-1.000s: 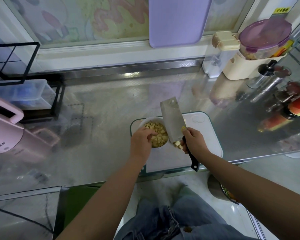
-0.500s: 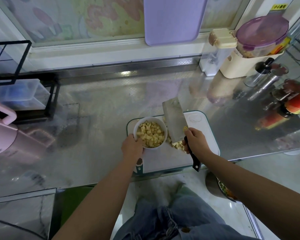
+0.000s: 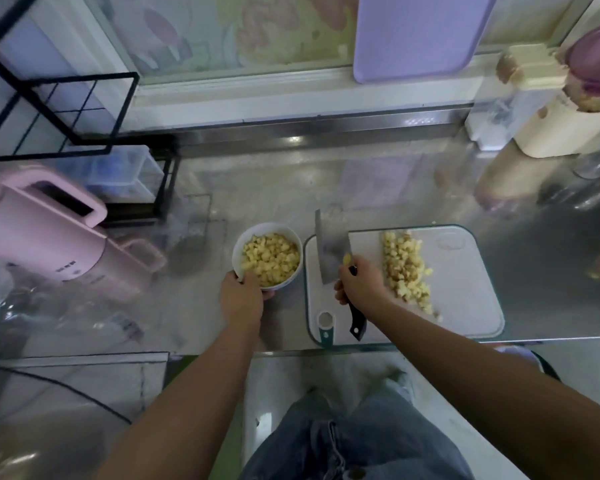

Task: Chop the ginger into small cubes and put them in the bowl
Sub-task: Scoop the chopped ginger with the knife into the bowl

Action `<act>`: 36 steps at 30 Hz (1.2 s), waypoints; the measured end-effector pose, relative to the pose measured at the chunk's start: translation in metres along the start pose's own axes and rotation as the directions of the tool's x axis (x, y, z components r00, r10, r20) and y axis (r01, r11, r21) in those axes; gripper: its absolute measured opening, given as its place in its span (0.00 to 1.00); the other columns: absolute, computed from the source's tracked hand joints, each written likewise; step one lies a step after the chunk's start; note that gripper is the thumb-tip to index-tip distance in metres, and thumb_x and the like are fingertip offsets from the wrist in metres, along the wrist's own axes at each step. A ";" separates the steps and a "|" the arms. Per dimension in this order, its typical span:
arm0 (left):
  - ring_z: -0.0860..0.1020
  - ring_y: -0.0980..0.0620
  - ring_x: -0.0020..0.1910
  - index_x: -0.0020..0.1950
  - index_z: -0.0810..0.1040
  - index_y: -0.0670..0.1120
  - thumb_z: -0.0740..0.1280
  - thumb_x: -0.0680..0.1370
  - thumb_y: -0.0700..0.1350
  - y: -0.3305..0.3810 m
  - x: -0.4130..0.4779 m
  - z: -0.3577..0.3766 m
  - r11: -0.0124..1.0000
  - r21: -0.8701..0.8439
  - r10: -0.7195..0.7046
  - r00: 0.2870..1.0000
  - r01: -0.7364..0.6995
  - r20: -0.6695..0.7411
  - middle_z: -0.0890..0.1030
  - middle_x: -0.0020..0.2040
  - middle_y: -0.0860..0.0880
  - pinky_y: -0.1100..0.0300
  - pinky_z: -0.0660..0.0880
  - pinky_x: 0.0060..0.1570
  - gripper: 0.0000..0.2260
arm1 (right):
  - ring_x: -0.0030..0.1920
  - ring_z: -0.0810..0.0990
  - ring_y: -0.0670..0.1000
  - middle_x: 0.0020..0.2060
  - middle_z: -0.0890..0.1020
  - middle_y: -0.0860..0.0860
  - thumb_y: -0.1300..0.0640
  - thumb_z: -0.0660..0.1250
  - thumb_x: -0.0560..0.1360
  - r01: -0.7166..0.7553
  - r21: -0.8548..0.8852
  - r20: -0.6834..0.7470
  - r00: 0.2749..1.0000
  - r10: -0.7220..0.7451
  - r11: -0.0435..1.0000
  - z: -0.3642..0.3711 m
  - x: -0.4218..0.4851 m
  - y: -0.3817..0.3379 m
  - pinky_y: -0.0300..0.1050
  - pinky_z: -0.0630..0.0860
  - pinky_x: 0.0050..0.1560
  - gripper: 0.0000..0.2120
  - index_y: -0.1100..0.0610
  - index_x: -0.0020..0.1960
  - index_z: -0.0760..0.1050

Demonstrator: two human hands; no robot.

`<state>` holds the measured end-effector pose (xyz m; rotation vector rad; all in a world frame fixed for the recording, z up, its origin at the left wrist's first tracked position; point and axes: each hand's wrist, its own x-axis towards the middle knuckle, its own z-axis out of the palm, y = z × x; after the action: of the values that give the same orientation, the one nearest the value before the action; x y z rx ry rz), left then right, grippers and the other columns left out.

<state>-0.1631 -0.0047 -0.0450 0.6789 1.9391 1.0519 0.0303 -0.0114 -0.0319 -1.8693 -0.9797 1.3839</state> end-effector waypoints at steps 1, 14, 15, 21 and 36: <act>0.79 0.54 0.25 0.59 0.73 0.40 0.61 0.81 0.42 0.000 0.002 -0.003 1.000 -0.006 -0.013 1.000 0.013 0.001 0.77 0.50 0.43 0.55 0.81 0.34 0.09 | 0.28 0.77 0.53 0.34 0.78 0.59 0.60 0.57 0.82 -0.016 0.014 0.008 1.000 0.016 1.000 0.008 0.002 -0.001 0.42 0.75 0.27 0.07 0.63 0.51 0.71; 0.79 0.59 0.23 0.54 0.70 0.44 0.60 0.81 0.44 -0.004 0.004 0.028 0.999 0.039 0.008 0.988 -0.014 0.153 0.75 0.42 0.51 0.44 0.81 0.45 0.05 | 0.25 0.80 0.55 0.35 0.81 0.64 0.61 0.57 0.80 -0.148 0.077 -0.298 0.940 0.165 0.986 -0.017 -0.021 0.035 0.43 0.77 0.23 0.05 0.63 0.50 0.69; 0.80 0.58 0.25 0.54 0.71 0.45 0.60 0.81 0.44 -0.004 0.002 0.033 0.999 0.050 0.005 0.987 -0.014 0.163 0.76 0.44 0.50 0.44 0.81 0.45 0.05 | 0.25 0.80 0.56 0.35 0.81 0.64 0.61 0.57 0.80 -0.153 0.085 -0.317 0.933 0.172 0.985 -0.021 -0.025 0.037 0.46 0.78 0.24 0.05 0.63 0.49 0.69; 0.79 0.39 0.52 0.59 0.73 0.41 0.62 0.79 0.47 -0.002 -0.018 0.061 0.981 0.189 0.013 0.983 -0.048 0.181 0.78 0.53 0.42 0.42 0.78 0.52 0.12 | 0.24 0.78 0.54 0.33 0.80 0.60 0.61 0.56 0.80 -0.165 0.057 -0.333 0.927 0.174 0.985 -0.044 -0.039 0.050 0.42 0.75 0.23 0.04 0.61 0.48 0.68; 0.77 0.38 0.54 0.60 0.74 0.37 0.51 0.82 0.48 0.001 -0.039 0.067 0.904 0.422 -0.003 0.986 -0.068 0.166 0.79 0.55 0.38 0.54 0.73 0.55 0.19 | 0.47 0.78 0.63 0.48 0.81 0.59 0.55 0.56 0.82 0.030 -0.773 -0.271 0.888 -0.373 0.633 -0.176 0.007 0.033 0.48 0.69 0.41 0.15 0.49 0.65 0.74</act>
<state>-0.0864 -0.0050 -0.0504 1.0080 2.0337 0.5651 0.2074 -0.0306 -0.0149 -2.3836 -1.6385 0.3680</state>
